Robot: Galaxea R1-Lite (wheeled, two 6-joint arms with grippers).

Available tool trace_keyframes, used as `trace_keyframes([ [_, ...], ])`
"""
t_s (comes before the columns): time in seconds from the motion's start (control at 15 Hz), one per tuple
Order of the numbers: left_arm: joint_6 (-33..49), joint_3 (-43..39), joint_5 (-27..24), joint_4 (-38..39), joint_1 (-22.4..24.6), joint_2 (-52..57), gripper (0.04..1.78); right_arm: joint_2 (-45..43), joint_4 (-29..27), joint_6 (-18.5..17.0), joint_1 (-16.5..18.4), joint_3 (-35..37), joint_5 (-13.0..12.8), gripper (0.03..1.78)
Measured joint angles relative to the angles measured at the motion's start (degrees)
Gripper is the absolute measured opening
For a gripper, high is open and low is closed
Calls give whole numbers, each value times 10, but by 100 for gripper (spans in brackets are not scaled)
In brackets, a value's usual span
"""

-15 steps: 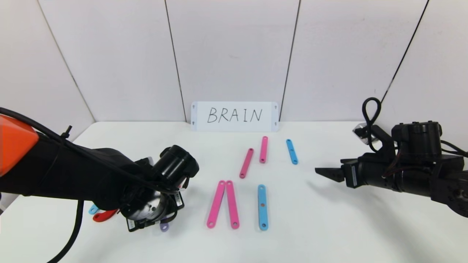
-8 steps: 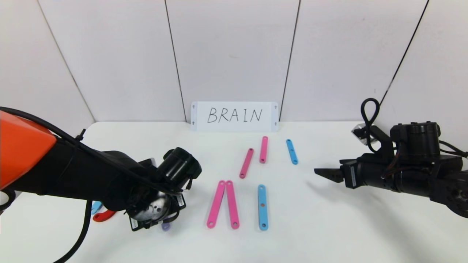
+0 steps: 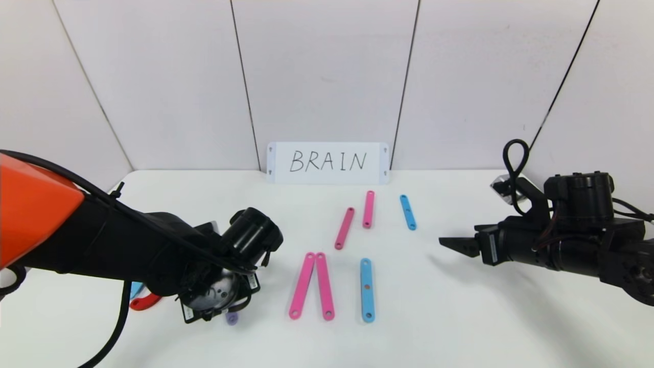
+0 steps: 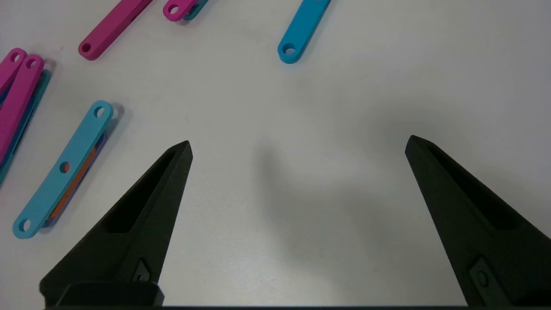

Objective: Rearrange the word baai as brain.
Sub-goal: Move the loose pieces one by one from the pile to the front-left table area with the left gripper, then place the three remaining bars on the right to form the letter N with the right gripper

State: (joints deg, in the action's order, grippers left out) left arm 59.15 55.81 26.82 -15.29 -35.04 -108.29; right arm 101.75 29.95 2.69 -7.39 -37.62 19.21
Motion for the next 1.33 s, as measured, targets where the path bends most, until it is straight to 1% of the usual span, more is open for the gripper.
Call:
trace_keyframes([
  [0.2,0,3,-7,3,-5,2,139,0,0,0,-2,0,0,173],
  [0.33,-1,3,-9,15,-10,4,160,1,0,1,-3,1,0,173],
  [0.47,-1,2,-11,16,-14,6,172,1,0,1,-3,1,0,173],
  [0.73,-1,4,-28,16,-19,22,174,-1,0,1,-3,1,0,173],
  [0.87,-12,1,-50,25,-20,40,174,-4,0,1,-3,1,0,173],
  [1.0,-29,-4,-61,37,-19,57,174,-11,0,0,-3,3,2,173],
  [1.13,-56,-17,-70,58,-19,78,174,-17,0,0,-3,4,4,173],
  [1.33,-141,-42,-121,98,-7,119,174,-18,0,-1,-3,6,5,173],
])
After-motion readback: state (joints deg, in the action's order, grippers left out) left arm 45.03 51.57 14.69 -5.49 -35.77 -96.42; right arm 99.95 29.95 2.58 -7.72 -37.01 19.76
